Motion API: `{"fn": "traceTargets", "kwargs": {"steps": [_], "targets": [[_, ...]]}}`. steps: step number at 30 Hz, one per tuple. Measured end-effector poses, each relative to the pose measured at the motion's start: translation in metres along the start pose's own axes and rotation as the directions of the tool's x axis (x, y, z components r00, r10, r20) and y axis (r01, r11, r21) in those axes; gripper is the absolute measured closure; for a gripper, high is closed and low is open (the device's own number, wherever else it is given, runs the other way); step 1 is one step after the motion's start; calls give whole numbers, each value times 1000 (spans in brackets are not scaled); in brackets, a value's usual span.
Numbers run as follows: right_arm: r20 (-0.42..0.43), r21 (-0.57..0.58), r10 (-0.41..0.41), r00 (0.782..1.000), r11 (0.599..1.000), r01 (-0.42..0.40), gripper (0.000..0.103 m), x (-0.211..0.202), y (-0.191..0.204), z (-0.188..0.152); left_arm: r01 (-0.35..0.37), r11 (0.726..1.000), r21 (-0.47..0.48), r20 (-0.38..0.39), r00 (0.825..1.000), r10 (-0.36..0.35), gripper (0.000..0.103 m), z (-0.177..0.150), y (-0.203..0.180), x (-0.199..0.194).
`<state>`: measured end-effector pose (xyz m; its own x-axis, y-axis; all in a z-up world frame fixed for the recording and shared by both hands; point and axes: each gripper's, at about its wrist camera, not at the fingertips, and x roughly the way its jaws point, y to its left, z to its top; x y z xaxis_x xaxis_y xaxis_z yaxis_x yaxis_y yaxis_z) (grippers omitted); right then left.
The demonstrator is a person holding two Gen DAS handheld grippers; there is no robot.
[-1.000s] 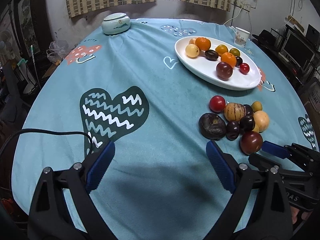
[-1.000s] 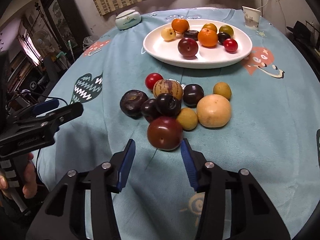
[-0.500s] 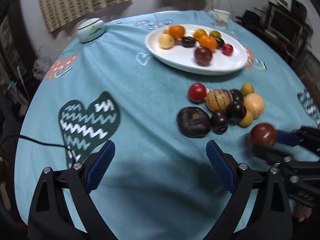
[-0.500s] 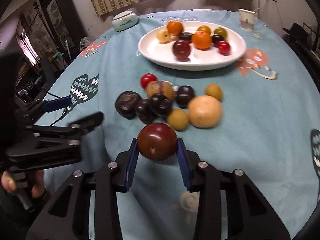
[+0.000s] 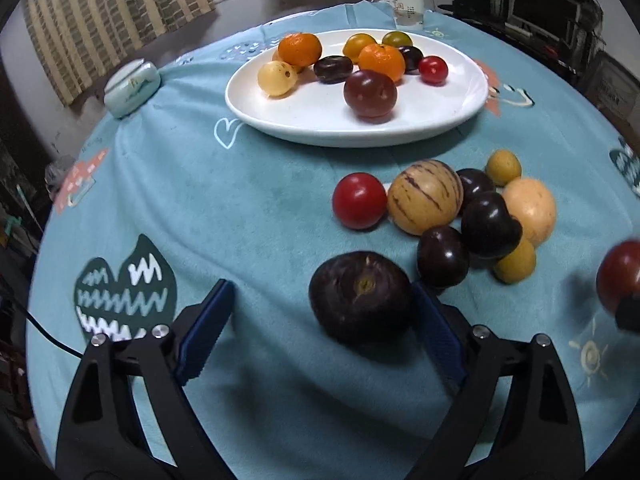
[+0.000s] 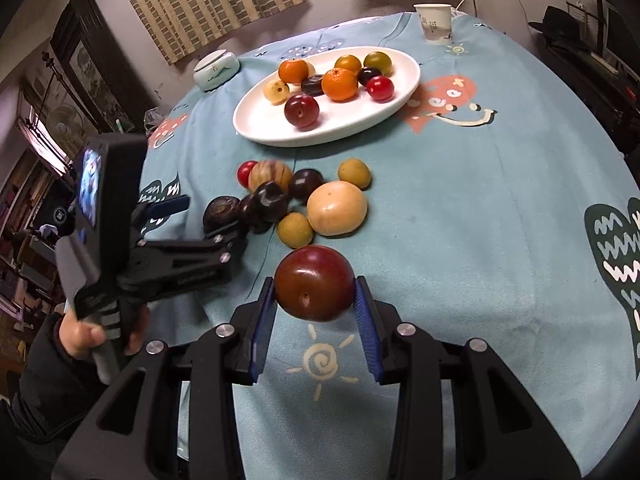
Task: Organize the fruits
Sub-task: 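Grasp a dark red tomato with the right tool while the left tool grasps a dark purple fruit, then carry dark red tomato and purple fruit to the plate and release both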
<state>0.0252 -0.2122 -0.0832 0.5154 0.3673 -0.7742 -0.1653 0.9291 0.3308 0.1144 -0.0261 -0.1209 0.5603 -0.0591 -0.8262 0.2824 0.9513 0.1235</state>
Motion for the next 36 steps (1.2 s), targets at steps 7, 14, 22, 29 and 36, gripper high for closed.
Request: {"fn": "traceTargets", "kwargs": {"steps": [7, 14, 22, 29, 36], "targets": [[19, -17, 9, 1000, 1000, -9, 64, -6, 7, 4, 100, 993, -56, -6, 995, -100, 56, -7, -9, -14], [80, -10, 10, 997, 1000, -10, 64, -17, 5, 7, 170, 976, -137, 65, 985, -162, 56, -24, 6, -63], [75, -10, 8, 997, 1000, -7, 64, -14, 3, 10, 162, 976, -146, 98, 984, -148, 56, -10, 17, -82], [95, -33, -17, 995, 999, 21, 64, -15, 0, 31, 181, 971, -155, 98, 981, -167, 56, 17, 26, -88], [94, -13, -31, 995, 999, 32, 64, 10, -13, 76, 175, 970, -167, 84, 983, -162, 56, 67, 35, -70]]}}
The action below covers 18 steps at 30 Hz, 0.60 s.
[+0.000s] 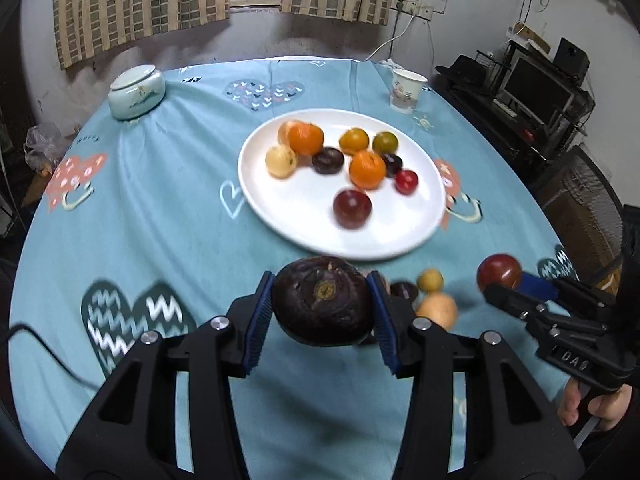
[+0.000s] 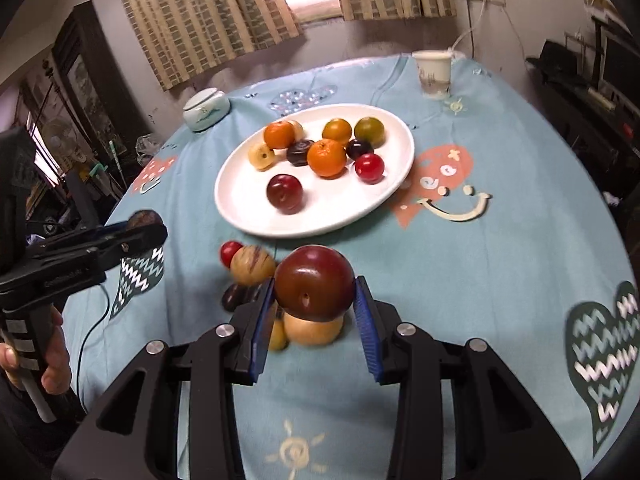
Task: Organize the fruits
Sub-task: 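Carry dark red tomato and purple fruit to the plate and release both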
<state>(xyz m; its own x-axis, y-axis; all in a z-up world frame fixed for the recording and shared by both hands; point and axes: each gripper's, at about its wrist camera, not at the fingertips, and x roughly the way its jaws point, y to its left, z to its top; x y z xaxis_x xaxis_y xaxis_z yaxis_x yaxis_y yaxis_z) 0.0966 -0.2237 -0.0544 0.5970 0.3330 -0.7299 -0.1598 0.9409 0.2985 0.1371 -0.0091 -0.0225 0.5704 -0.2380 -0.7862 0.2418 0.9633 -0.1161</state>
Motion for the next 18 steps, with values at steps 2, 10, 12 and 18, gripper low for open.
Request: {"fn": "traceTargets", "kwargs": {"steps": [2, 10, 12, 18], "targets": [[-10, 10, 3, 1000, 1000, -3, 64, 12, -3, 15, -9, 1000, -2, -7, 1000, 9, 56, 19, 1, 10], [-50, -76, -8, 999, 997, 4, 64, 84, 16, 86, -83, 996, -44, -72, 994, 79, 56, 98, 16, 83], [-53, -98, -4, 999, 995, -1, 64, 94, 19, 95, -91, 995, -42, -84, 993, 87, 56, 105, 17, 94], [-75, -184, -5, 997, 983, -9, 64, 118, 34, 109, -103, 993, -58, -110, 989, 96, 56, 115, 25, 118]]}}
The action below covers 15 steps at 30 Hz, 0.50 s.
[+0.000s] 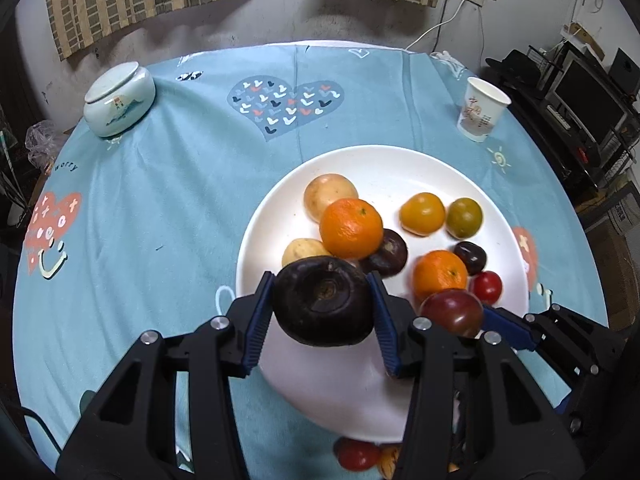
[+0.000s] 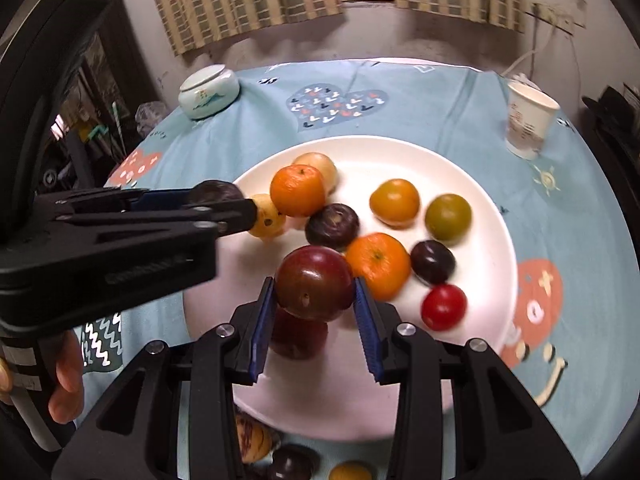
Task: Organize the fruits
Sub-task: 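Carry dark red tomato and purple fruit to the plate and release both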
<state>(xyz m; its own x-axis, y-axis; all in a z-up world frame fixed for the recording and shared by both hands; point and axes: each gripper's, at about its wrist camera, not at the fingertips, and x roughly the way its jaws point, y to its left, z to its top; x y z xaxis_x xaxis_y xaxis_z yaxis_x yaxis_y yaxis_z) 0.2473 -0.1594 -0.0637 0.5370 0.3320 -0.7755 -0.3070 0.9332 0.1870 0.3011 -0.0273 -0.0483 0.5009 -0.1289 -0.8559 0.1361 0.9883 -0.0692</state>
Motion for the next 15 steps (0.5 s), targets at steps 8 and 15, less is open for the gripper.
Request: {"fn": "traceTargets", "kwargs": {"steps": [8, 15], "targets": [[-3, -33, -24, 1000, 999, 24, 64, 12, 3, 6, 1, 1000, 1, -2, 1000, -1, 55, 8, -2, 7], [-14, -51, -39, 999, 998, 39, 61, 24, 9, 11, -31, 1000, 4, 13, 999, 31, 33, 13, -2, 5]]}}
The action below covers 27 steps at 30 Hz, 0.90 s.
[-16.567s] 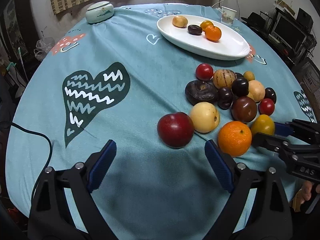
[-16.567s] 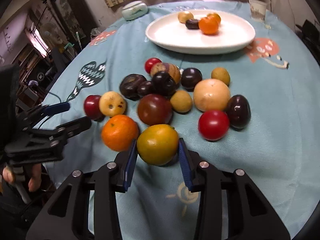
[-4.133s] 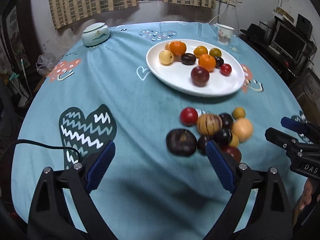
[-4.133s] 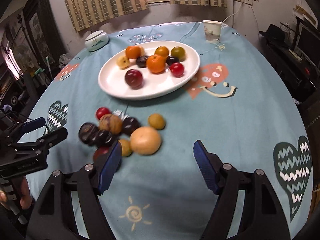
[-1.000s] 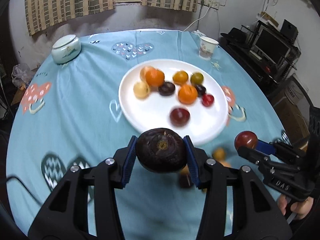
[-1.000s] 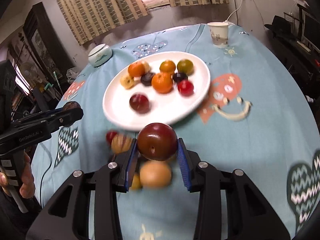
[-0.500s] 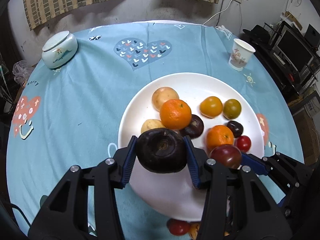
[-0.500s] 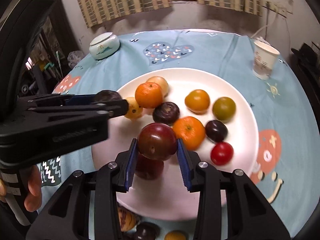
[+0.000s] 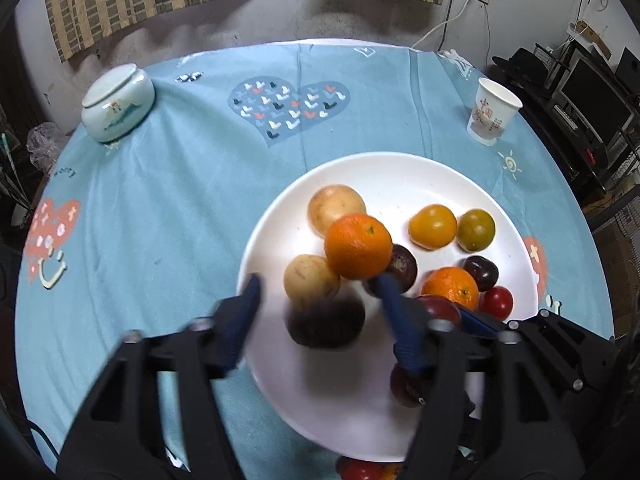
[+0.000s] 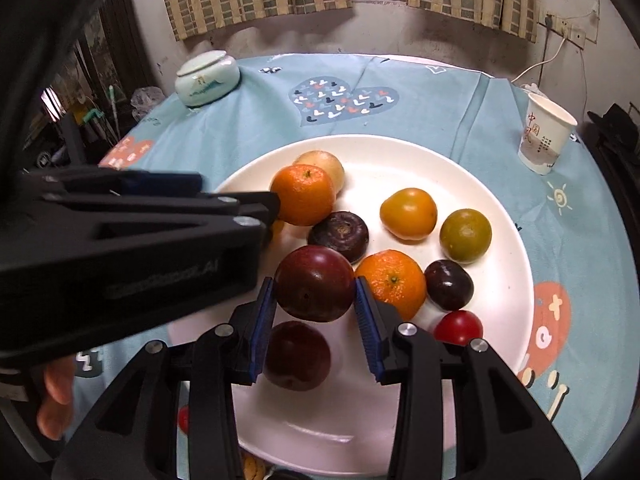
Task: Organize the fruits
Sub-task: 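Carry dark red tomato and purple fruit to the plate and release both, then grasp a large pale grapefruit with the right tool while the left tool grasps a dark red plum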
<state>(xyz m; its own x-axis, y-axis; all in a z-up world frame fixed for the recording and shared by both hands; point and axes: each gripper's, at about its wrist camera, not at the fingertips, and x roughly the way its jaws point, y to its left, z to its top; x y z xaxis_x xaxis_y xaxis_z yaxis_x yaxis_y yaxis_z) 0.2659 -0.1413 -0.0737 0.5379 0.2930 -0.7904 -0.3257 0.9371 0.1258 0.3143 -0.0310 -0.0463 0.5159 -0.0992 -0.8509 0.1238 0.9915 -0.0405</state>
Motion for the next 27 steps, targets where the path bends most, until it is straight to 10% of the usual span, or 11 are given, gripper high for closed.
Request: {"fn": "traceTargets", "kwargs": {"steps": [5, 11, 27], "targets": [[39, 3, -29, 999, 1000, 29, 41, -11, -2, -3, -10, 1000, -10, 31, 999, 10, 33, 2, 9, -14], [70, 10, -45, 997, 999, 44, 41, -47, -12, -17, 6, 999, -33, 50, 999, -5, 33, -14, 18, -37], [28, 172, 21, 999, 985, -25, 41, -127, -8, -150, 4, 999, -43, 83, 997, 0, 23, -198, 3, -94]]}}
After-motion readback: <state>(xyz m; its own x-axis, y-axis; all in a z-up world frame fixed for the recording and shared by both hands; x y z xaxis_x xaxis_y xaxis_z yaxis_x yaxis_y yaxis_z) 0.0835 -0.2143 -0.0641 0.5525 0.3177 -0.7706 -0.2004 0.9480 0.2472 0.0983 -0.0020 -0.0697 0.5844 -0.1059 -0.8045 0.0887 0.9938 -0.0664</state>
